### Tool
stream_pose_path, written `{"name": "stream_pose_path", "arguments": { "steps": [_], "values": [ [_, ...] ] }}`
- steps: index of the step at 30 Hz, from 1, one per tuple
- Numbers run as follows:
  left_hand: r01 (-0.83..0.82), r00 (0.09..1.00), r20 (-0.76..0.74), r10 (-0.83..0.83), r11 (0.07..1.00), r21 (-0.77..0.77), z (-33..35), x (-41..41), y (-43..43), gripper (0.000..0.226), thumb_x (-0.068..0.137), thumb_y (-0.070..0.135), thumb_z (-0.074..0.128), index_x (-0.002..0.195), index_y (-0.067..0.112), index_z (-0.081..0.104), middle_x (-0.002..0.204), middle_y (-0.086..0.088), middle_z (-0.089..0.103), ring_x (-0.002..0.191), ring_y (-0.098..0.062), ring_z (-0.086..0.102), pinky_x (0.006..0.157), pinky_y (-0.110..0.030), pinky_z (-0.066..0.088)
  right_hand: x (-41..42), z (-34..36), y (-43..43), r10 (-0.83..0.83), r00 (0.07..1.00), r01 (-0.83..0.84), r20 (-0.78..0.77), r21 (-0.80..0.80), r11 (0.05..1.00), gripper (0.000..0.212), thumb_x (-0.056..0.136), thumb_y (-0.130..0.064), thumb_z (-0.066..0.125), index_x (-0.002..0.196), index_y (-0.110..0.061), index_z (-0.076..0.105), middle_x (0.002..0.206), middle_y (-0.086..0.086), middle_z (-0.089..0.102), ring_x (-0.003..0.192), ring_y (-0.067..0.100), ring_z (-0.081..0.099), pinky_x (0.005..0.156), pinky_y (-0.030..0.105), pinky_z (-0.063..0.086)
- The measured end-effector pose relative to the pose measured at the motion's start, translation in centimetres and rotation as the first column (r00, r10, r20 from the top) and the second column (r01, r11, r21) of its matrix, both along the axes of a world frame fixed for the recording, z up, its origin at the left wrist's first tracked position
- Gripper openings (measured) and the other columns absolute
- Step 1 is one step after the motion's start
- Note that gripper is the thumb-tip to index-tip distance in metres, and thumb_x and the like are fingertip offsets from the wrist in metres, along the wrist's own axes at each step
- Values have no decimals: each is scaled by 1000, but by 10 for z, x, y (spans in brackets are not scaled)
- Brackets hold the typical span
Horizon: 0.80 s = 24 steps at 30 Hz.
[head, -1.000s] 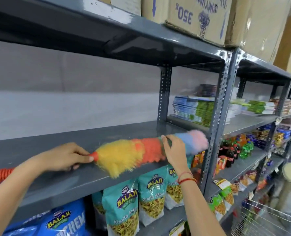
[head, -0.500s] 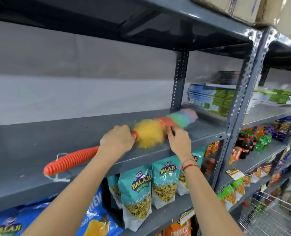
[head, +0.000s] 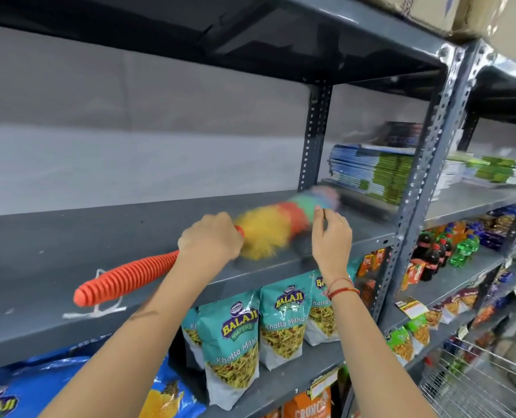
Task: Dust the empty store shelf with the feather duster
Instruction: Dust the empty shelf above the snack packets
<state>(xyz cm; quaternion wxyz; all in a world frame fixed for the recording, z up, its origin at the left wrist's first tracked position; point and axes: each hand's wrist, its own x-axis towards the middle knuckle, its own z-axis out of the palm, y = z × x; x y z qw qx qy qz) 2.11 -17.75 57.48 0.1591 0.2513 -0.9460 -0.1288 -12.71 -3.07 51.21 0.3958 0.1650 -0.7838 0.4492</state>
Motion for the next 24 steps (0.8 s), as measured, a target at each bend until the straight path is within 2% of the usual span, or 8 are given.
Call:
{"name": "stream_pose_path", "arguments": {
  "steps": [3, 5, 9, 11, 13, 15, 19, 24],
  "values": [
    [-72, 994, -99, 54, 979, -190, 4, 1, 9, 33, 95, 23, 39, 118, 6, 57, 121, -16, 59, 111, -37, 57, 85, -40, 45, -3, -6, 1, 109, 993, -111, 41, 48, 993, 40, 99, -26, 46, 70, -2, 59, 64, 12, 58, 68, 29, 53, 62, 33, 35],
    [-39, 994, -107, 23, 988, -150, 4, -3, 14, 36, 96, 28, 38, 117, 5, 56, 121, -17, 58, 112, -38, 56, 86, -41, 45, -3, -12, 3, 177, 982, -182, 61, 89, 979, 41, 98, -28, 50, 65, -4, 55, 56, 11, 53, 58, 28, 49, 57, 34, 35],
    [20, 1000, -8, -21, 998, -56, -3, -15, 25, 41, 96, 33, 37, 121, 5, 53, 125, -18, 57, 113, -38, 54, 88, -42, 44, -2, -29, 9, 193, 981, -192, 11, 193, 962, 39, 95, -24, 54, 58, -16, 46, 56, 3, 50, 57, 22, 45, 56, 29, 29],
    [0, 1000, -1, 0, 998, -65, -8, -18, 27, 38, 96, 30, 37, 121, 6, 54, 124, -17, 57, 112, -38, 55, 87, -41, 45, -2, -35, 11, 190, 980, -175, -53, 204, 963, 37, 94, -22, 53, 60, -9, 58, 61, 6, 63, 60, 25, 57, 57, 29, 39],
    [-24, 999, -29, 21, 995, -95, -10, -18, 25, 37, 97, 28, 37, 119, 6, 55, 123, -17, 58, 111, -38, 56, 87, -41, 45, -1, -41, 10, 187, 973, -156, -133, 211, 965, 30, 91, -19, 53, 74, -4, 72, 78, 9, 76, 74, 24, 68, 74, 30, 49],
    [-24, 998, -63, 18, 994, -107, -10, -17, 25, 37, 97, 29, 36, 116, 5, 57, 121, -18, 59, 109, -39, 57, 85, -41, 45, -1, -46, 9, 177, 970, -143, -165, 201, 969, 30, 91, -18, 51, 81, -3, 75, 86, 9, 77, 82, 22, 71, 83, 28, 46],
    [19, 999, -28, -20, 998, -61, -11, -21, 33, 40, 97, 34, 36, 118, 6, 55, 123, -18, 58, 110, -39, 55, 84, -41, 43, -4, -49, 7, 145, 969, -106, -202, 192, 976, 44, 92, -23, 40, 78, 1, 74, 82, 13, 77, 79, 25, 71, 83, 29, 41],
    [-84, 996, 24, 86, 994, -63, -8, -17, 22, 36, 96, 25, 38, 123, 6, 53, 126, -15, 57, 114, -36, 55, 87, -41, 45, -2, -49, 6, 150, 974, -122, -170, 164, 979, 44, 90, -23, 39, 80, -1, 75, 84, 11, 77, 81, 24, 72, 84, 25, 39]
  ]
}}
